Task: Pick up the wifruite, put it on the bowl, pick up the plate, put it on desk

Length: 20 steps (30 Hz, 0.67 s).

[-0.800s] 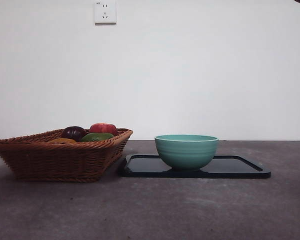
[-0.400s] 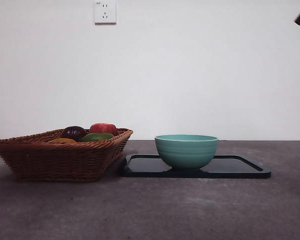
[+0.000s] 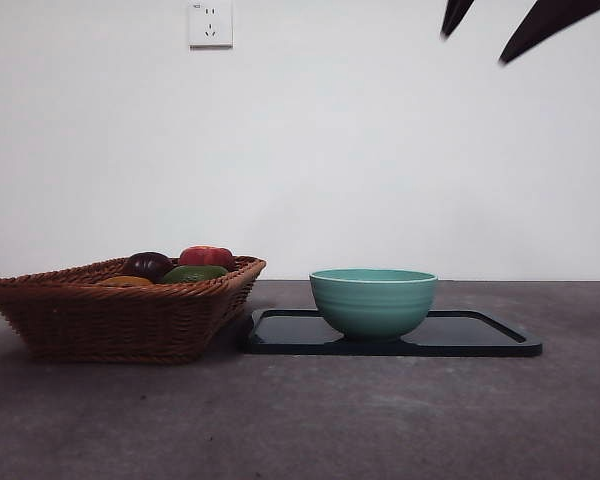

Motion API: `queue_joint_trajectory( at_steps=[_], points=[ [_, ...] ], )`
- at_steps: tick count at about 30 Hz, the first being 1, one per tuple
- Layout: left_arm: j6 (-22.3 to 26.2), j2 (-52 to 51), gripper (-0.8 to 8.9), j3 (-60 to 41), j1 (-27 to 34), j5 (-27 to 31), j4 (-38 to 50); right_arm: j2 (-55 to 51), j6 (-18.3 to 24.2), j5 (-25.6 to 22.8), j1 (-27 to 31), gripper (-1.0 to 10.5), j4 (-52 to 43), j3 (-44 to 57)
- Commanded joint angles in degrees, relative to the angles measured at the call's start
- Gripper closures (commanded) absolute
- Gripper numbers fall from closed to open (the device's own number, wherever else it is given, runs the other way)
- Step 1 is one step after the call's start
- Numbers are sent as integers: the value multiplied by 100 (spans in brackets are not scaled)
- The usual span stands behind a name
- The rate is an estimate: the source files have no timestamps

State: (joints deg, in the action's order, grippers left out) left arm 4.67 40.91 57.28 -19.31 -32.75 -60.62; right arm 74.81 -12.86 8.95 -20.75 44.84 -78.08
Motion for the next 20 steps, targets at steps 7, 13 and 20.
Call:
queue_joint_trajectory(
  at_steps=[7, 13, 20],
  points=[
    [68, 26, 349, 120, -26, -11, 42, 1646, 352, 0, 188, 618, 0, -710],
    [68, 26, 349, 120, -26, -11, 42, 2376, 474, 7, 164, 618, -203, -710],
    [68, 26, 349, 120, -26, -11, 42, 3042, 474, 4, 136, 618, -404, -710]
  ],
)
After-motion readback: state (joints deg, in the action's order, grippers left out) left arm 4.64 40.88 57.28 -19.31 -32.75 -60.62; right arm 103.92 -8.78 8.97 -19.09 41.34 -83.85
